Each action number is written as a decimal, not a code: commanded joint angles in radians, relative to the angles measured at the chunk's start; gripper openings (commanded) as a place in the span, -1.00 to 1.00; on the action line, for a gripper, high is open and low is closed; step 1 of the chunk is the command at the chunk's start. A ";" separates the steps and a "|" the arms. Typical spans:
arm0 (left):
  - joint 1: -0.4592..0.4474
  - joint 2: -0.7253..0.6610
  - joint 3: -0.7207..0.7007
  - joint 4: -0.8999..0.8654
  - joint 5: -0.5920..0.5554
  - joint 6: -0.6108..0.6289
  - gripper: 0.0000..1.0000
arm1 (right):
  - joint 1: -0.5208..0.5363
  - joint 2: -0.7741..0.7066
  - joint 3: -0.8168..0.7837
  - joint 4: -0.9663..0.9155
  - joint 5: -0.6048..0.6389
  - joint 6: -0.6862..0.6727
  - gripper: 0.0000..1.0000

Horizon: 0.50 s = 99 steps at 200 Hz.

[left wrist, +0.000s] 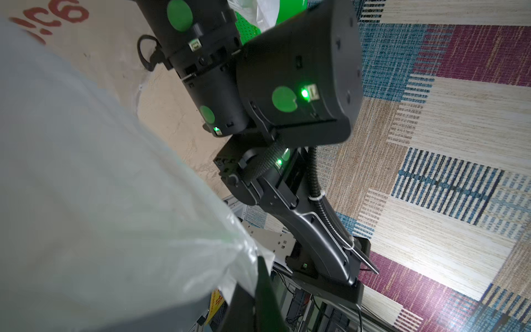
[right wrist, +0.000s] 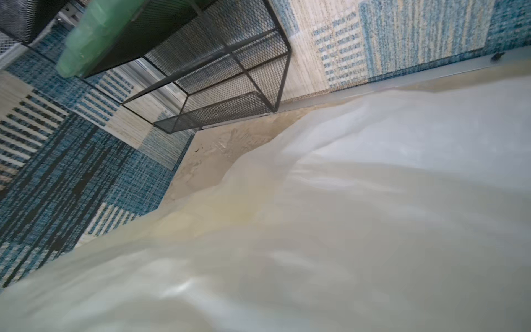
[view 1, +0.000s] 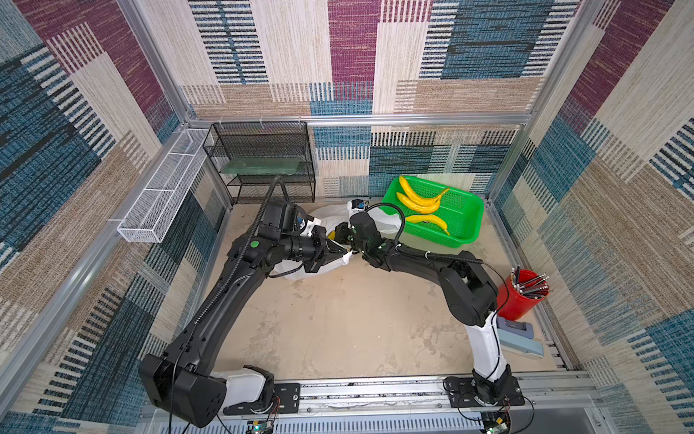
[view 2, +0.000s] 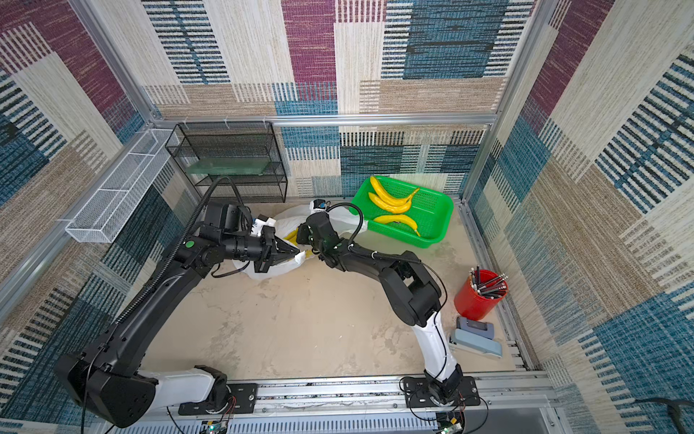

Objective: Place the banana into a plastic bag & tie a knot
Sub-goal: Place the banana into the plastic bag.

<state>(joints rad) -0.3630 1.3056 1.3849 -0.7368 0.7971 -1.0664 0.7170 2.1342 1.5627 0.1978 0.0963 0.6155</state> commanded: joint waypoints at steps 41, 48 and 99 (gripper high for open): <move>0.046 -0.069 0.049 -0.078 0.012 0.016 -1.00 | -0.090 0.031 0.109 -0.214 0.153 0.051 0.94; 0.061 -0.084 0.051 -0.090 0.017 0.017 -1.00 | -0.107 0.023 0.109 -0.264 0.167 0.068 0.94; 0.177 -0.136 0.087 -0.270 0.071 0.121 -1.00 | -0.157 -0.134 0.066 -0.678 0.452 0.208 0.91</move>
<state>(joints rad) -0.2245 1.1793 1.4445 -0.8776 0.8223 -1.0477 0.5690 2.0750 1.6417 -0.2142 0.3618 0.7155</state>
